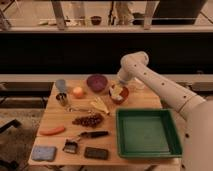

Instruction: Wipe red bowl with towel

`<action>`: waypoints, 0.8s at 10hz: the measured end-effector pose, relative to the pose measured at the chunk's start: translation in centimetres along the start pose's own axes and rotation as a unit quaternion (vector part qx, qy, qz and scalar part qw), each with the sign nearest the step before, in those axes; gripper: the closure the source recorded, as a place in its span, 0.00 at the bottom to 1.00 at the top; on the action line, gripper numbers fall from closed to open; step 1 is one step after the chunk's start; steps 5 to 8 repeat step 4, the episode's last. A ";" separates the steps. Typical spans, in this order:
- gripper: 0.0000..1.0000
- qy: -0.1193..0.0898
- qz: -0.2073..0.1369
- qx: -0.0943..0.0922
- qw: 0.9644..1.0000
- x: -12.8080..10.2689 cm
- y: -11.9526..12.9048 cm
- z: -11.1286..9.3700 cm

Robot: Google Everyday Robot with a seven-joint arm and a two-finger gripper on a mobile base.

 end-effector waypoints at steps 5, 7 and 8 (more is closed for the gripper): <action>0.20 -0.012 -0.015 0.047 0.999 -1.3 0.2 -4.8; 0.20 -0.012 -0.015 0.047 0.999 -1.3 0.2 -4.8; 0.20 -0.012 -0.015 0.047 0.999 -1.3 0.2 -4.8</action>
